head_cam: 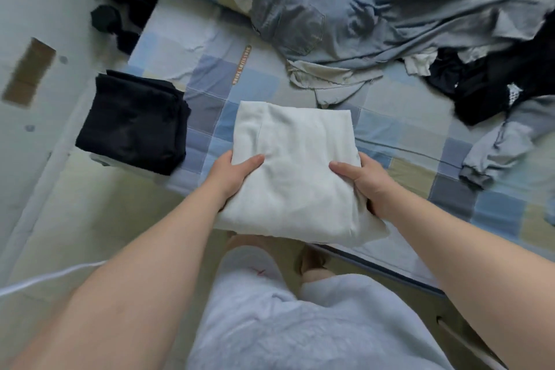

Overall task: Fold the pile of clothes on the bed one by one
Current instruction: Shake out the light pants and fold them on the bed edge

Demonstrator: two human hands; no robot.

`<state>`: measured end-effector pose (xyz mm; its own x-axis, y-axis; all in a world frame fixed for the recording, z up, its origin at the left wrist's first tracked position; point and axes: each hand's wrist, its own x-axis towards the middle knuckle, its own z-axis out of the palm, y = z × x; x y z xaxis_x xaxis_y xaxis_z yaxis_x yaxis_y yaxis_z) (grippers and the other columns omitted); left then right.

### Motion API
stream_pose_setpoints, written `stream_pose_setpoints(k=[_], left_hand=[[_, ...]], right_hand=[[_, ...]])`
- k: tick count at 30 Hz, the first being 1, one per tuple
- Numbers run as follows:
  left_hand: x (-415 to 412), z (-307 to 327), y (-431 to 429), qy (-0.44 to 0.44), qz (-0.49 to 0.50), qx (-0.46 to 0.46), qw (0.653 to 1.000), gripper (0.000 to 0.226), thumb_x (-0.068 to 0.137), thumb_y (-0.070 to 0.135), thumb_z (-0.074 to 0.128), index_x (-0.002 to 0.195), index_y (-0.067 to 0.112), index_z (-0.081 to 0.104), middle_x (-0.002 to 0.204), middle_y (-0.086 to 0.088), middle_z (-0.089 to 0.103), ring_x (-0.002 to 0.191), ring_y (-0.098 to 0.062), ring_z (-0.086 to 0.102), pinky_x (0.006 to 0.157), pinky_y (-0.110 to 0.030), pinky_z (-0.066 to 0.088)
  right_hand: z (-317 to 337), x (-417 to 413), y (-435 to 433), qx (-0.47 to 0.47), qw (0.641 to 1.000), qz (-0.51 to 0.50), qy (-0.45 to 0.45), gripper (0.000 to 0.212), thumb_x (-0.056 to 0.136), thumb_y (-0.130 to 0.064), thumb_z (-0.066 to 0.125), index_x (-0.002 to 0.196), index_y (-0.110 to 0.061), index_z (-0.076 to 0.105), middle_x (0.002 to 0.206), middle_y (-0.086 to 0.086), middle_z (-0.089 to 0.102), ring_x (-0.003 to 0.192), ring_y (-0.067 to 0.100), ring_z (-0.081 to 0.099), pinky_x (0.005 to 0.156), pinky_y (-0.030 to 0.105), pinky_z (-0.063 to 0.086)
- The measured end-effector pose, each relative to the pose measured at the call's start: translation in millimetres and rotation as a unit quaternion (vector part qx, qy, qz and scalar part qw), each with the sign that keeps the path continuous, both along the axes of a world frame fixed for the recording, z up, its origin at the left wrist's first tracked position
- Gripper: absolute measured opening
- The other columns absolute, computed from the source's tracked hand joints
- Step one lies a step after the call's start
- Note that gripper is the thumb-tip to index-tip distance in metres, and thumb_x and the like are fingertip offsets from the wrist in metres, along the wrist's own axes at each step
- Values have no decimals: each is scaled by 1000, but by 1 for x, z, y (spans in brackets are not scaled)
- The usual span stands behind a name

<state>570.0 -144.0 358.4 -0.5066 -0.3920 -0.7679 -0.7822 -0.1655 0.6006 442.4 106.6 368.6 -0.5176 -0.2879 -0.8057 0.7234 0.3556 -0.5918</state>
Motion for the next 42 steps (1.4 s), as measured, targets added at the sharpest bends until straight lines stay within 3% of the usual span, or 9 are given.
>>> stream_pose_setpoints(k=[4,11,17,23,27,31,34,36,42], left_hand=[[12,25,-65,29,16,-13,999,57,81,48,80,128,23,61,115,7,69,98,-16,68,75,-31,53],[38,3,-231,38,21,-4,999,53,83,48,78,127,28,58,111,13,67,97,-12,66,76,-29,51],[57,-49,-381,-3,-48,-46,998,49,84,47,77,125,28,58,110,16,65,99,-8,63,81,-30,49],[51,-123,-475,-28,-55,-136,989,33,87,40,75,112,29,56,100,17,62,96,-14,61,81,-29,44],[49,-178,-505,-74,-69,-202,974,41,90,39,71,123,21,54,118,4,64,108,-24,62,90,-35,47],[55,-203,-504,-135,-82,-260,952,66,91,38,65,148,24,35,148,-3,47,135,-32,44,110,-48,36],[57,-192,-486,-66,-159,-448,877,71,92,36,60,155,25,29,162,-4,28,147,-31,23,116,-48,21],[56,-193,-475,28,-258,-487,834,68,94,40,54,156,28,29,165,-2,21,152,-29,16,119,-48,17],[63,-247,-480,-34,-423,-406,809,69,100,65,24,159,42,-4,166,7,-22,153,-18,-22,123,-46,-14]], right_hand=[[27,4,-68,-8,999,38,25,38,84,-19,79,120,-19,65,108,1,77,95,24,74,81,36,58],[5,29,-238,27,998,53,31,36,86,-18,78,119,-21,66,110,0,76,93,20,74,79,34,57],[-57,65,-371,43,998,25,-29,37,85,-18,79,117,-28,66,115,-1,74,104,25,71,99,48,53],[-134,72,-471,35,999,18,-33,39,89,-12,74,123,-25,59,118,0,68,104,26,68,86,44,56],[-184,70,-513,88,994,66,-13,27,89,-19,70,111,-31,58,118,-2,65,107,26,65,96,51,54],[-198,72,-524,113,979,173,8,56,94,-22,66,142,-25,37,135,-3,56,109,9,59,82,26,49],[-194,77,-519,266,874,313,260,98,87,-39,71,160,-21,9,167,4,16,151,25,21,120,42,26],[-192,81,-522,293,785,397,374,107,82,-52,71,161,-25,4,169,5,-1,155,30,1,122,50,13],[-232,90,-556,272,685,581,346,137,61,-90,60,157,-31,-19,163,8,-31,150,35,-26,122,59,-2]])
